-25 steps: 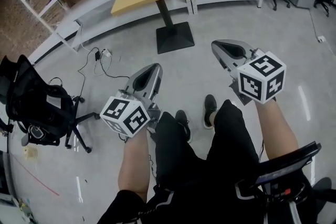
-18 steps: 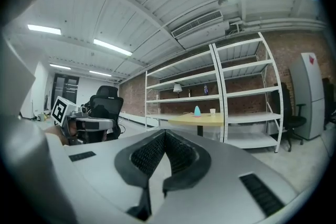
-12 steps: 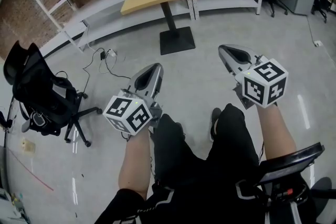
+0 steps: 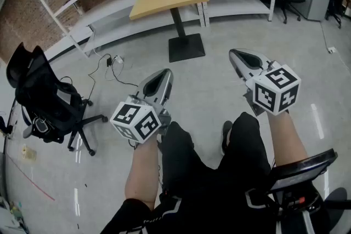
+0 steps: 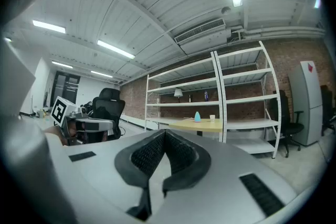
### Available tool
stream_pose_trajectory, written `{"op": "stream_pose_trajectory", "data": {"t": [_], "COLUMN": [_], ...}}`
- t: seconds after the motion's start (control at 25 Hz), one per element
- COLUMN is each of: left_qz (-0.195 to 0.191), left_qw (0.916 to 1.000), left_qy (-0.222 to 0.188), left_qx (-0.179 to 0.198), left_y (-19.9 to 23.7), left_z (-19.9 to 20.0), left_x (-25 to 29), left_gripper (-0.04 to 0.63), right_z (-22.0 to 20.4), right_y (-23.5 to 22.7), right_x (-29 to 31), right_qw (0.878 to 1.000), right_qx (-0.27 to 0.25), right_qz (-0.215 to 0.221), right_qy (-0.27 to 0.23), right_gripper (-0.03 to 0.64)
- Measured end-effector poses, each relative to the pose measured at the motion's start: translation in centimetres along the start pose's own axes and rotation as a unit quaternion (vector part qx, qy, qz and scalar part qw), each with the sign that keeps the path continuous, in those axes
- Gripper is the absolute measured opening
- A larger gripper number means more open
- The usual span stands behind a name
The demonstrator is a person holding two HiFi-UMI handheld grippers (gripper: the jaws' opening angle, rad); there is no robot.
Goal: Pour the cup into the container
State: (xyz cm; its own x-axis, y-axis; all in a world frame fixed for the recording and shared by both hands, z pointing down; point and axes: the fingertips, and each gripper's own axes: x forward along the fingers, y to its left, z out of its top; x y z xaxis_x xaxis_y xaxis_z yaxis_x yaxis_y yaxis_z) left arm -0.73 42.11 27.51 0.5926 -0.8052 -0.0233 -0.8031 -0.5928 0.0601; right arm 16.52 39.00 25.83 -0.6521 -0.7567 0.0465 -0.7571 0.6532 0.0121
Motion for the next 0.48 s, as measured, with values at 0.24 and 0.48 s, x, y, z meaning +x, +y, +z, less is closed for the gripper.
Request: {"op": "stream_pose_trajectory", "data": {"t": [0.24, 0.48], "left_qz": [-0.005, -0.005], "left_qw": [1.0, 1.0], "left_qy": [0.003, 0.0], "left_qx": [-0.003, -0.005], "left_y": [-0.13, -0.14], "left_z": [-0.1, -0.1], "left_x": [0.37, 0.52], "left_gripper": [-0.002, -0.002], "right_z": [-0.38, -0.35], "right_y": [0.02, -0.33], "right_x": [0.3, 0.34], "right_qw": [1.0, 1.0], "right_qx": [-0.002, 0.002], "right_qz": [0.002, 0.0], "right_qy": [0.007, 0.006], "right_gripper": [0.0, 0.0]}}
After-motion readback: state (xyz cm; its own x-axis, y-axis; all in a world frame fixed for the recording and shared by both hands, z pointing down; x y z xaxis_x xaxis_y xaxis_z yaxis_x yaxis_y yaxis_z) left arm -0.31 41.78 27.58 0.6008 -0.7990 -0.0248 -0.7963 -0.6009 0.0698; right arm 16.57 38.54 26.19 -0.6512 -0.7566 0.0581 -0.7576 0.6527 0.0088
